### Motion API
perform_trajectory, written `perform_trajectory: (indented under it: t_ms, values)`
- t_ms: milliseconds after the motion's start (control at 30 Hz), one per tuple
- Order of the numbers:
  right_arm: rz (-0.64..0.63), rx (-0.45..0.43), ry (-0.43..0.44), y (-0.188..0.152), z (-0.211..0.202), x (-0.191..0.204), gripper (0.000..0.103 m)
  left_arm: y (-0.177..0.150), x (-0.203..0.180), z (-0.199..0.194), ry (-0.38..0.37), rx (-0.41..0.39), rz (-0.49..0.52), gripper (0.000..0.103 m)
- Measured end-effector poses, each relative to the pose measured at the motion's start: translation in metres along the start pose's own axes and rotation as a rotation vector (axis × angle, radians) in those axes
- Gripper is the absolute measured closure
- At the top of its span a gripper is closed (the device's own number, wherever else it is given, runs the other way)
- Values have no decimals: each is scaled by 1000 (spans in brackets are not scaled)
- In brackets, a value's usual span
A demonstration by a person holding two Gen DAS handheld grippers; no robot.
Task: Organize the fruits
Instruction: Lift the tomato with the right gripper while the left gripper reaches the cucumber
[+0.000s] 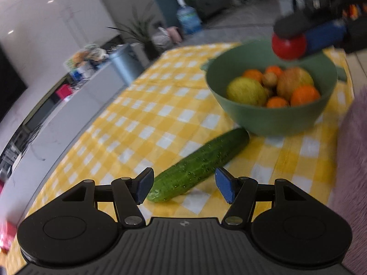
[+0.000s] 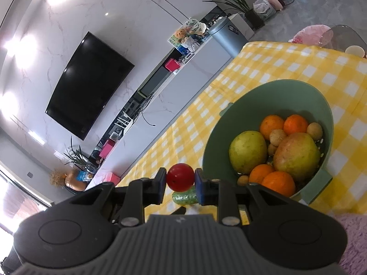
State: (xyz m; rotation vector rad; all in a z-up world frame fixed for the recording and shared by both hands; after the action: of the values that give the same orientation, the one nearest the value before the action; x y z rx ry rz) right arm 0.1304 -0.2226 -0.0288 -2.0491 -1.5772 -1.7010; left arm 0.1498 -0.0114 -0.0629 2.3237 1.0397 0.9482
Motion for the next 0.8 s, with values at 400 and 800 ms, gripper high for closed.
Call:
perform_trajectory:
  t_ms: [400,800]
  values:
    - [47,63,32,-3,12,-9,80,15,5,50,-155,47,169,19]
    - [50,62,17,-2,11,-9,80,16,16,75,-278,143,27,17]
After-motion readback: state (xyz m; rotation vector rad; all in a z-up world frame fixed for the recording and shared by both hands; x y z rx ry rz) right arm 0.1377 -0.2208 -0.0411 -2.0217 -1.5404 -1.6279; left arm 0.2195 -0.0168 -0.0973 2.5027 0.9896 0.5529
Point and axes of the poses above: each gripper's, at about its wrist camera, not at the fingertips, and z roughly the way its jaws point, x to its left, y to its top, the point moved 1 cm from there along z, roughly the way its jaws point, and after that the axes turned 2 degrees about y, right-handed, at the moved point
